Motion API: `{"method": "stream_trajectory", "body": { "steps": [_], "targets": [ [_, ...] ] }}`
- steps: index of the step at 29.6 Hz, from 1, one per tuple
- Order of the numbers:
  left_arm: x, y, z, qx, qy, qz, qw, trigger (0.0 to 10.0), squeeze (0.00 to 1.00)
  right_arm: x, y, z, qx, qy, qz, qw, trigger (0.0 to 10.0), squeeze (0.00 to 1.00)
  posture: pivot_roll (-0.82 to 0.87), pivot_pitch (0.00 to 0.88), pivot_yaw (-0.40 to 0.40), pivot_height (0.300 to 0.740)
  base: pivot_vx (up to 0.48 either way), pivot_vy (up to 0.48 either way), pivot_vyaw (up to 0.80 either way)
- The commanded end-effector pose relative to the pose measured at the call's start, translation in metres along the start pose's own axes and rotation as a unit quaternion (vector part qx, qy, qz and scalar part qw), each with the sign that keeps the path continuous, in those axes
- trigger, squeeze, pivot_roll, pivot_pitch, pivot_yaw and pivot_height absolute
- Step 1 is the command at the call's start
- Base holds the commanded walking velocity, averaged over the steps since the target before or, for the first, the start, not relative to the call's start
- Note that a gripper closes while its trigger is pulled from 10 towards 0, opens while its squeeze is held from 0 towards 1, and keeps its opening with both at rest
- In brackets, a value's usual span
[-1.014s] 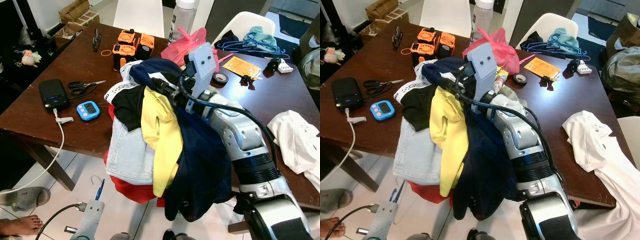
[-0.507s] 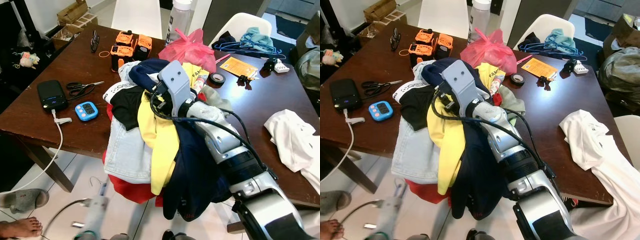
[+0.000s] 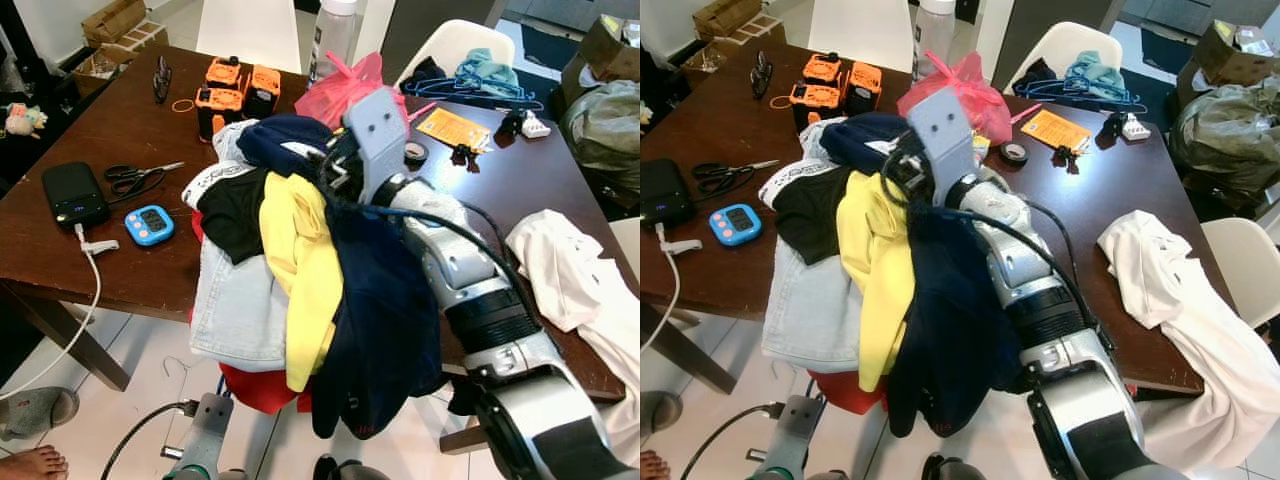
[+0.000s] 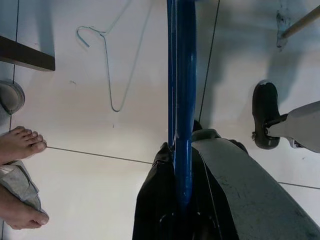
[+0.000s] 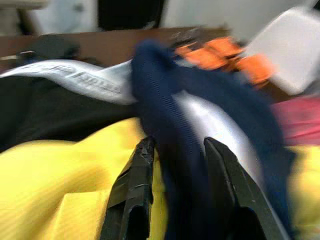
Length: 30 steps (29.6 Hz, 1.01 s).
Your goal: Hang hanger
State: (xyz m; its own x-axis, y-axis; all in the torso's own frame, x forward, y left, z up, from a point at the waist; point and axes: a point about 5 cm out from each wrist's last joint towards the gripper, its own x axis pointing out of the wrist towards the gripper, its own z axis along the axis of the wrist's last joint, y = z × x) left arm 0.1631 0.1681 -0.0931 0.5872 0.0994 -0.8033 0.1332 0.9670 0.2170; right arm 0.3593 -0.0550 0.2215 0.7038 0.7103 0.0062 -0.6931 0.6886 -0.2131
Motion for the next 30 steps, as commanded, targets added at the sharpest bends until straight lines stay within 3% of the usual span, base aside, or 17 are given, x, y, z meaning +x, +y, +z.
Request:
{"method": "stream_trajectory", "body": {
  "steps": [1,8,11,13,15,16,21,23,24,25,27,30],
  "targets": [
    [-0.006,-0.006,-0.023,0.000,0.041,-0.013,0.999,10.0,0.00,-0.002,0.007,-0.006,0.025,0.007,0.028,0.999,10.0,0.00,0.12,0.053,-0.094,0.740,0.000,0.000,0.00],
    [-0.007,0.003,-0.030,-0.019,0.041,0.007,0.999,10.0,0.00,-0.003,0.006,-0.007,0.026,0.003,0.021,0.999,10.0,0.00,0.12,0.054,-0.090,0.740,0.000,0.000,0.00],
    [-0.005,0.016,-0.008,-0.009,-0.040,0.037,0.998,10.0,0.00,-0.005,-0.001,-0.009,0.027,-0.004,0.002,1.000,10.0,0.00,0.14,0.060,-0.092,0.740,0.000,0.000,0.00],
    [-0.002,0.009,0.015,0.001,-0.096,0.021,0.995,10.0,0.00,-0.005,-0.002,-0.010,0.027,-0.005,-0.004,1.000,10.0,0.00,0.13,0.061,-0.095,0.740,0.000,0.000,0.00],
    [-0.002,0.009,0.015,0.001,-0.096,0.021,0.995,10.0,0.00,-0.005,-0.002,-0.010,0.027,-0.005,-0.004,1.000,10.0,0.00,0.13,0.061,-0.095,0.740,0.000,0.000,0.00],
    [-0.002,0.002,0.028,0.005,-0.127,0.005,0.992,10.0,0.00,-0.006,-0.003,-0.010,0.028,-0.005,-0.005,1.000,10.0,0.00,0.13,0.064,-0.095,0.740,0.000,0.000,0.00],
    [-0.003,-0.002,0.036,0.009,-0.154,-0.011,0.988,10.0,0.00,-0.009,-0.005,-0.010,0.027,-0.004,-0.009,1.000,10.0,0.00,0.12,0.067,-0.092,0.740,0.000,0.000,0.00],
    [-0.007,0.002,0.050,-0.003,-0.217,-0.016,0.976,10.0,0.00,-0.010,-0.007,-0.010,0.024,-0.003,-0.012,1.000,10.0,0.00,0.12,0.068,-0.092,0.740,0.000,0.000,0.00],
    [-0.007,0.002,0.050,-0.003,-0.217,-0.016,0.976,10.0,0.00,-0.010,-0.007,-0.010,0.024,-0.003,-0.012,1.000,10.0,0.00,0.12,0.068,-0.092,0.740,0.000,0.000,0.00],
    [-0.022,0.012,0.070,-0.006,-0.282,-0.014,0.959,10.0,0.00,-0.011,-0.006,-0.011,0.019,0.000,-0.009,1.000,10.0,0.00,0.12,0.070,-0.091,0.740,0.000,0.000,0.00],
    [-0.054,0.019,0.087,0.004,-0.345,-0.023,0.938,10.0,0.00,-0.011,-0.004,-0.012,0.005,0.008,0.001,1.000,10.0,0.00,0.12,0.072,-0.090,0.740,0.000,0.000,0.00],
    [-0.059,0.020,0.083,0.014,-0.347,-0.029,0.937,10.0,0.00,-0.011,-0.003,-0.013,-0.004,0.013,0.007,1.000,10.0,0.00,0.12,0.072,-0.089,0.740,0.000,0.000,0.00]
  ]
}}
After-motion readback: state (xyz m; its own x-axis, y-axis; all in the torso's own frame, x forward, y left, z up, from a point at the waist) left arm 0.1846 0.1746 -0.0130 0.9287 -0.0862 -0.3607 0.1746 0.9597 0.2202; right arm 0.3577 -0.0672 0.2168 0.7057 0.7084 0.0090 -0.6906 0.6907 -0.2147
